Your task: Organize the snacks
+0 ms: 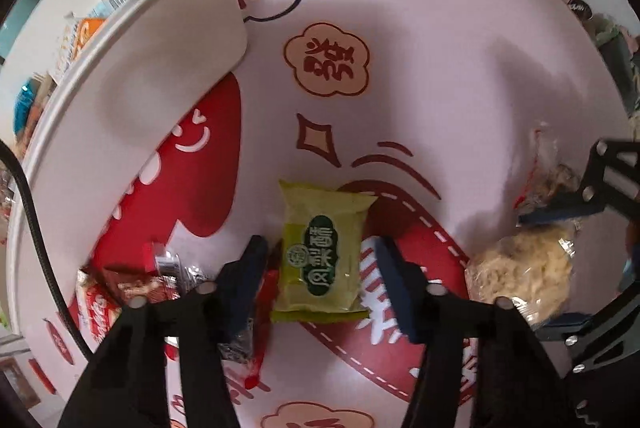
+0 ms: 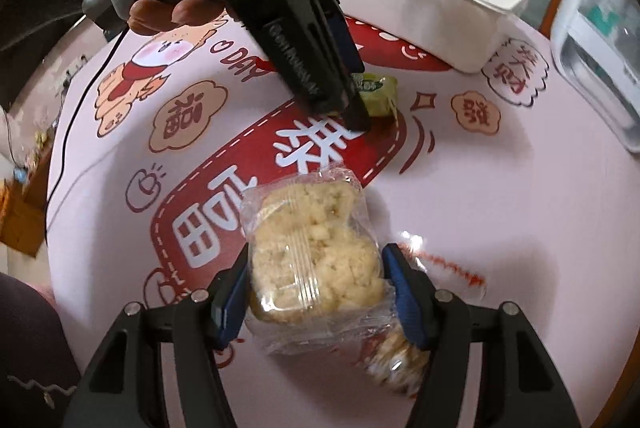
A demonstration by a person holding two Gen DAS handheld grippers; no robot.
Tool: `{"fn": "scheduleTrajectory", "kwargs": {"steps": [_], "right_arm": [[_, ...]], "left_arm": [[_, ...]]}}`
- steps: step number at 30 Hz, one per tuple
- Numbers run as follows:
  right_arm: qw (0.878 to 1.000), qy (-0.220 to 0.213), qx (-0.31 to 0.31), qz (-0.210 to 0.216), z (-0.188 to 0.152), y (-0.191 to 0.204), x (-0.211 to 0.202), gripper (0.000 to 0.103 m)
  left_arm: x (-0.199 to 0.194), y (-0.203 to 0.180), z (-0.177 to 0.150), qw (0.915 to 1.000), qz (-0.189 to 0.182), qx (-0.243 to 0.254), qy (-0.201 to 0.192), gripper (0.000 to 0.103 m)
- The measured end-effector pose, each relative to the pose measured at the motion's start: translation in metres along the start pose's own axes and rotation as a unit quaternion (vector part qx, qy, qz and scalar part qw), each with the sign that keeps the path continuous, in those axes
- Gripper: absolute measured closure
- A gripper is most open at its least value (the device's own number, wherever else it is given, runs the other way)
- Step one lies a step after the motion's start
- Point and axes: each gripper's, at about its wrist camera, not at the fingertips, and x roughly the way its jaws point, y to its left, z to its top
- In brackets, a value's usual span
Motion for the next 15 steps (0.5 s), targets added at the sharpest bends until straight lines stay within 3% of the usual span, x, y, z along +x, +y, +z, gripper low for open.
{"fn": "scheduleTrajectory", "kwargs": {"steps": [1, 2, 8, 10, 15], "right_arm": [[1.0, -0.003, 0.007, 0.003, -0.001, 0.0, 0.0, 0.04], [1.0, -0.005, 0.015, 0.006, -0.002, -0.001, 0.0, 0.041], [0.998, -0.02, 0.052, 0.007, -0.005, 0.002, -0.008, 0.041], [0.998, -0.025, 0.057, 0.004, -0.005, 0.003, -0.012, 0.041], [0.997, -0.032, 0.065, -0.004, -0.004, 0.009, -0.021, 0.041]], "left_arm": [[-0.001, 0.0, 0.0, 1.0, -0.002, 0.0, -0.004, 0.063], [-0.002, 0.0, 0.0, 1.0, -0.004, 0.0, -0.006, 0.066], [-0.003, -0.005, -0.012, 0.9997, -0.008, -0.019, -0.015, 0.067], [0.0, 0.01, -0.016, 0.9994, -0.009, -0.03, -0.016, 0.067], [-0.019, 0.009, -0.036, 0.9973, 0.0, -0.069, -0.028, 0.067]]}}
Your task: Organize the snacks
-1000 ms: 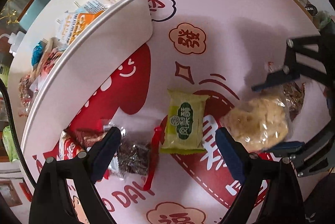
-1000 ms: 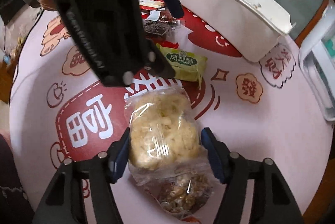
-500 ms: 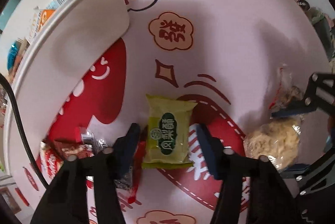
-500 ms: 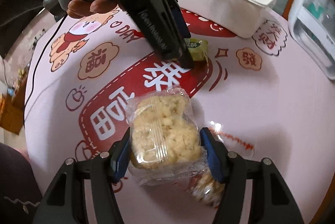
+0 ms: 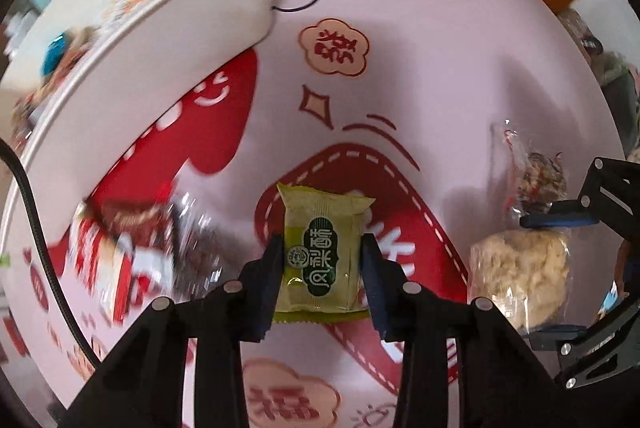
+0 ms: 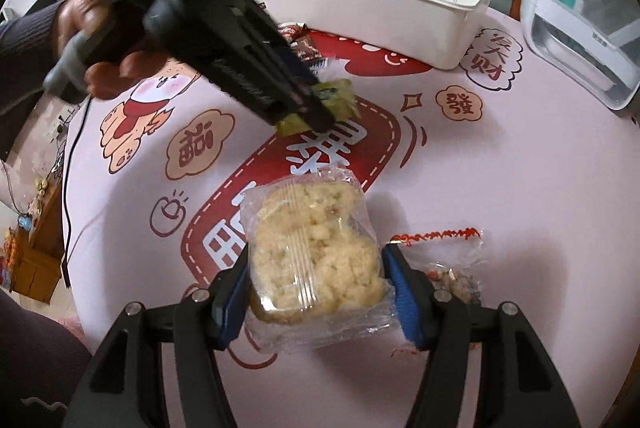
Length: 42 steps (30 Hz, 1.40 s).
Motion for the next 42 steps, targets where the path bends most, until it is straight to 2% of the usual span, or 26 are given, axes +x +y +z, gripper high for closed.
{"fn": "scheduleTrajectory", "kwargs": {"steps": [9, 13, 17, 22, 30, 34, 38, 42], "right_arm": [[1.0, -0.026, 0.001, -0.014, 0.016, 0.02, -0.023, 0.041], [0.999, -0.046, 0.006, -0.014, 0.04, 0.026, -0.035, 0.041], [0.997, -0.075, 0.022, -0.02, 0.072, 0.03, -0.051, 0.041], [0.993, -0.103, 0.044, -0.027, 0.122, 0.028, -0.069, 0.041], [0.979, -0.156, 0.071, -0.113, 0.213, 0.018, -0.096, 0.041], [0.969, -0.166, 0.092, -0.161, 0.253, 0.006, -0.1, 0.041], [0.955, -0.177, 0.124, -0.202, 0.286, -0.012, -0.106, 0.041], [0.943, -0.182, 0.174, -0.217, 0.309, -0.034, -0.105, 0.041]], "left_arm": [[-0.071, 0.01, -0.051, 0.998, 0.019, -0.035, -0.05, 0.067], [-0.11, 0.014, -0.077, 0.9962, 0.03, -0.046, -0.069, 0.067], [-0.153, 0.035, -0.091, 0.9922, 0.051, -0.06, -0.096, 0.067], [-0.193, 0.07, -0.081, 0.9857, 0.074, -0.076, -0.131, 0.067], [-0.251, 0.132, -0.042, 0.9725, 0.118, -0.076, -0.185, 0.067], [-0.258, 0.158, -0.019, 0.9688, 0.126, -0.08, -0.198, 0.067], [-0.255, 0.183, 0.005, 0.9684, 0.118, -0.093, -0.199, 0.067], [-0.241, 0.2, 0.025, 0.9687, 0.109, -0.105, -0.197, 0.067]]}}
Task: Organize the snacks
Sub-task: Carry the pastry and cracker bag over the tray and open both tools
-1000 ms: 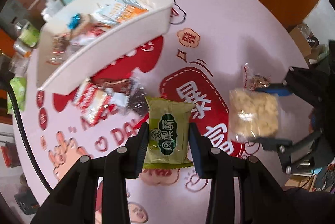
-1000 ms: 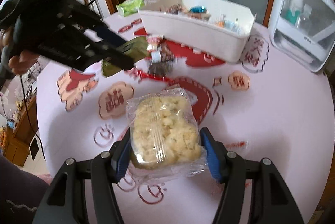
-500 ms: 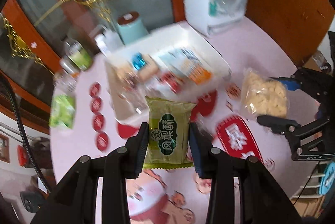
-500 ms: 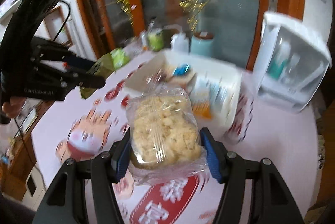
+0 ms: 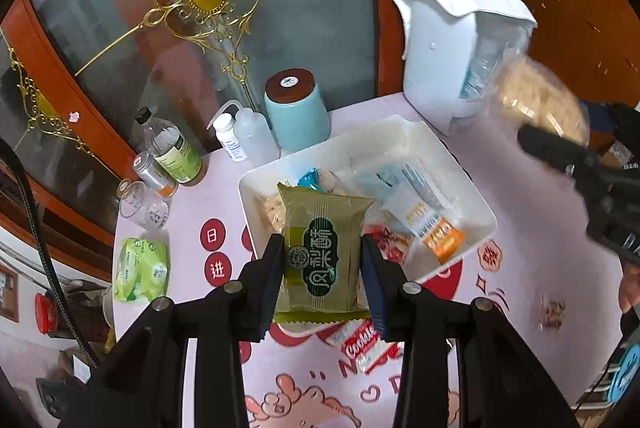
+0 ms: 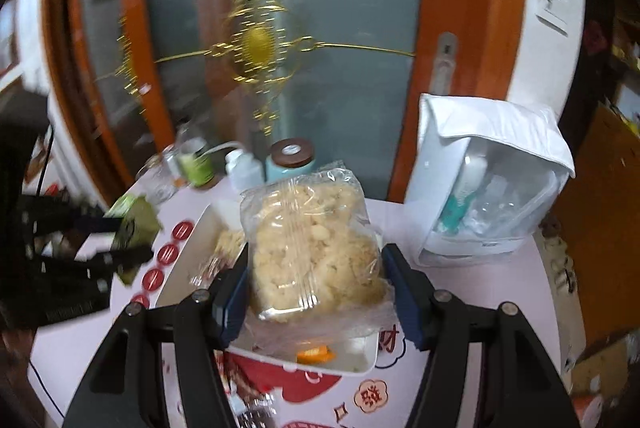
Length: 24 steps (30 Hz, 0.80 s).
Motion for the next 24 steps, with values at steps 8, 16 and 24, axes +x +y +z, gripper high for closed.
{"fn": "scheduleTrajectory", "kwargs": {"steps": [8, 16, 24], "right_arm": [[0.998, 0.04, 0.049, -0.016, 0.006, -0.007, 0.05, 0.041], [0.994, 0.083, 0.051, -0.039, -0.005, 0.003, 0.107, 0.039], [0.992, 0.106, 0.061, -0.024, -0.008, 0.004, 0.139, 0.024]], "left_arm": [[0.053, 0.018, 0.019, 0.9988, -0.019, -0.036, 0.028, 0.067], [0.103, 0.02, 0.019, 0.9972, -0.017, -0.051, 0.052, 0.066], [0.122, 0.02, 0.024, 0.9973, -0.006, -0.064, 0.036, 0.012]]}}
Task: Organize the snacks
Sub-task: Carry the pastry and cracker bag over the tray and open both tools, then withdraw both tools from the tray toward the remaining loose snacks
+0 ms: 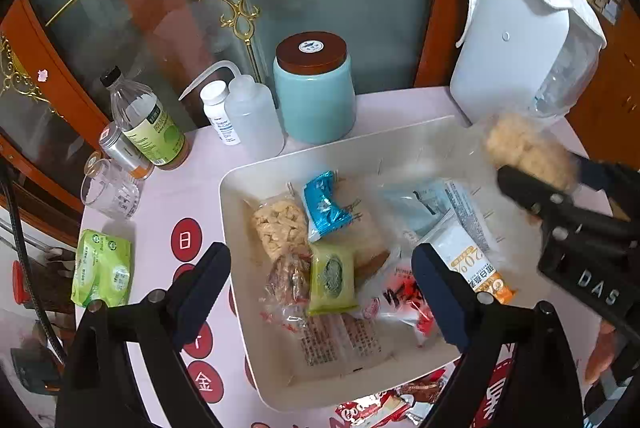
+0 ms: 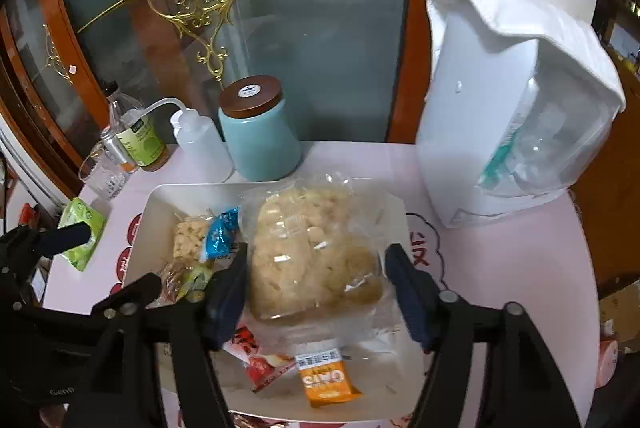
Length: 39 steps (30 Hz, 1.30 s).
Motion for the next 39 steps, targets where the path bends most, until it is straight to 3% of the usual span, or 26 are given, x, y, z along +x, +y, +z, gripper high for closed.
{"fn": "scheduleTrajectory", "kwargs": {"steps": [2, 9, 18, 39], "right_arm": [[1.0, -0.011, -0.006, -0.012, 0.0, 0.003, -0.001, 0.018], [1.0, -0.016, -0.012, -0.008, 0.0, 0.006, -0.009, 0.018], [1.0, -0.018, -0.008, -0.004, -0.01, 0.001, -0.031, 0.018], [0.999, -0.022, -0.025, -0.005, -0.071, -0.056, -0.134, 0.018]], "left_arm": [[0.004, 0.001, 0.0, 0.9999, -0.001, -0.005, 0.014, 0.012], [0.01, 0.016, -0.006, 0.9985, -0.008, -0.035, 0.041, 0.012], [-0.013, 0.021, -0.02, 0.9988, 0.004, -0.036, 0.032, 0.012], [-0.113, -0.057, -0.058, 0.9996, 0.005, 0.026, -0.011, 0.012]]}}
